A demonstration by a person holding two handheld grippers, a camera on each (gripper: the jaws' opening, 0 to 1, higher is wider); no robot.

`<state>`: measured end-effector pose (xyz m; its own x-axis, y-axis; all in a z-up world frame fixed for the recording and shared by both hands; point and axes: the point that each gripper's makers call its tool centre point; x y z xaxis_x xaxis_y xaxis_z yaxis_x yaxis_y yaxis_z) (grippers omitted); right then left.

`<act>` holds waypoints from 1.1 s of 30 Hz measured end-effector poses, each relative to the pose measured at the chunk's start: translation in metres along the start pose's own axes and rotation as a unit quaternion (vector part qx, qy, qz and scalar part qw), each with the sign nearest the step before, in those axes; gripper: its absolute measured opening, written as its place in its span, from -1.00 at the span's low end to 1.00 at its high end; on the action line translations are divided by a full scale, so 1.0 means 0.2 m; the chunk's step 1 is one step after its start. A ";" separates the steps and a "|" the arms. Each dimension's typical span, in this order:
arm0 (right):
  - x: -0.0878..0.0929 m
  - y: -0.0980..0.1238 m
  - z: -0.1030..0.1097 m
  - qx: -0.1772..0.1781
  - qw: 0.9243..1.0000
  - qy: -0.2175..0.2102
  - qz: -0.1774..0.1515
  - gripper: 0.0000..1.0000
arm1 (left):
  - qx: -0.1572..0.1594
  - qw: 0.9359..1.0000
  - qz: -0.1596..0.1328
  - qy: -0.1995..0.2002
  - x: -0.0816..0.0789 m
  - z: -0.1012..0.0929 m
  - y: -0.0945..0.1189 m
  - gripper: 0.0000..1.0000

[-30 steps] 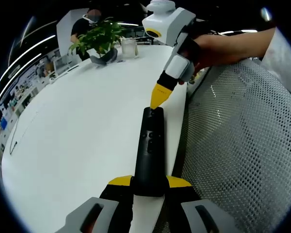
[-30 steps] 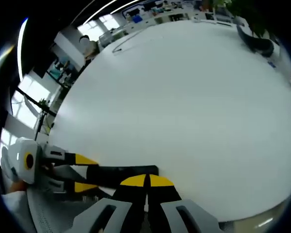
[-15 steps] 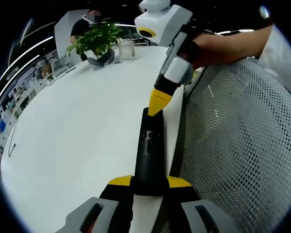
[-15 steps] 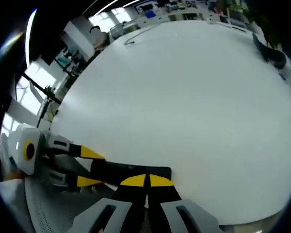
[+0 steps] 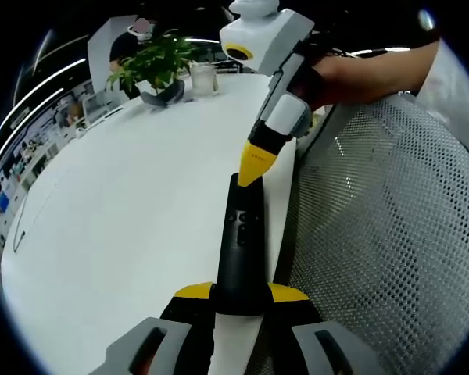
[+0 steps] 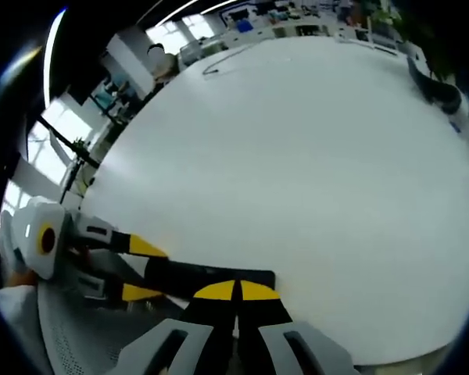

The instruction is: Press the specified remote control buttons in sequence, fully releasing each button before pressing the next.

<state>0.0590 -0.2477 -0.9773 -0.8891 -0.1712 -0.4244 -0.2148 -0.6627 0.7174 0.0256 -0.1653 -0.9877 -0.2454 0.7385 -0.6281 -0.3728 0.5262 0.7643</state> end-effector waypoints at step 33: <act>-0.02 0.01 -0.01 0.018 1.000 0.003 0.021 -1.00 | 0.002 1.000 -0.004 0.001 -0.02 0.04 0.00 -0.52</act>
<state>0.0634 -0.2499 -0.9761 -0.8949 -0.2037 -0.3970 -0.1912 -0.6288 0.7537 0.0343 -0.1639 -0.9845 -0.2443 0.7337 -0.6341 -0.3719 0.5330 0.7600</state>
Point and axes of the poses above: the point that each gripper's makers call its tool centre point, and the gripper's own axes: y roughly backward along the fingers, z roughly to its left, x roughly out of its underside, and after that the axes turned 11 degrees about -x, right-handed
